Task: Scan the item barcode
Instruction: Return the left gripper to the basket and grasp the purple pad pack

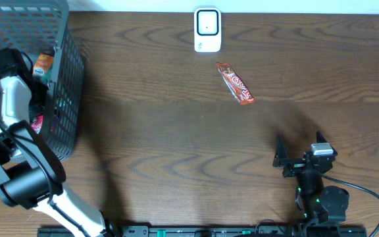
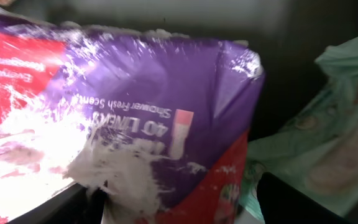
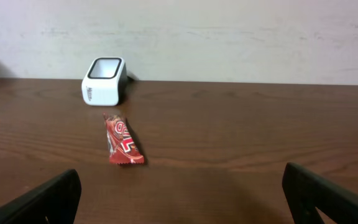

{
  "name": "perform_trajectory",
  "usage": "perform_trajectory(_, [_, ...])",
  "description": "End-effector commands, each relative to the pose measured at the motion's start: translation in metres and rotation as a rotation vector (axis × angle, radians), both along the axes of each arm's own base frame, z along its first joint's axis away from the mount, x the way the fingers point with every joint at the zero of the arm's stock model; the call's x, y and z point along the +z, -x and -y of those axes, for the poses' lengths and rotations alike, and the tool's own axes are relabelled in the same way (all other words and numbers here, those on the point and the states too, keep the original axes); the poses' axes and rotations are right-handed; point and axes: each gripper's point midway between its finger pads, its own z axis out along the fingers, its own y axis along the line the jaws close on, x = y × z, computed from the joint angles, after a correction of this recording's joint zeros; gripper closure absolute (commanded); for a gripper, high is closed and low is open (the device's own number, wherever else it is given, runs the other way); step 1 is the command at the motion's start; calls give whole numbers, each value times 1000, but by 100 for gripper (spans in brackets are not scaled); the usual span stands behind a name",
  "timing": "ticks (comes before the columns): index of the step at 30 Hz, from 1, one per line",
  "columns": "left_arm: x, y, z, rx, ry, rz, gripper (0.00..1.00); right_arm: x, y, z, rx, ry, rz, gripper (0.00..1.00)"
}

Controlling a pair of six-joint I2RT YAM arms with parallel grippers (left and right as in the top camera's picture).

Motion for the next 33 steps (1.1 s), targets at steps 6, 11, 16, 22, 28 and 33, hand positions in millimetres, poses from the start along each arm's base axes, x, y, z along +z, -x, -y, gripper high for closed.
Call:
perform_trajectory(6, [-9,6,-3,8,-7,-36,75,-1,0,-1,3,8,0,1])
perform_trajectory(11, [-7,8,-1,8,-4,-41,93,-1,0,-1,3,8,0,1])
perform_trajectory(16, [23,7,-1,8,-22,9,93,-1,0,-1,3,8,1,1])
perform_trajectory(22, [120,3,-3,24,-136,244,93,-1,0,-1,3,8,0,1])
perform_trajectory(28, [248,7,14,17,-241,644,93,-1,0,-1,3,8,0,1])
perform_trajectory(33, [349,3,75,-216,-176,1031,93,-1,0,-1,3,8,0,1])
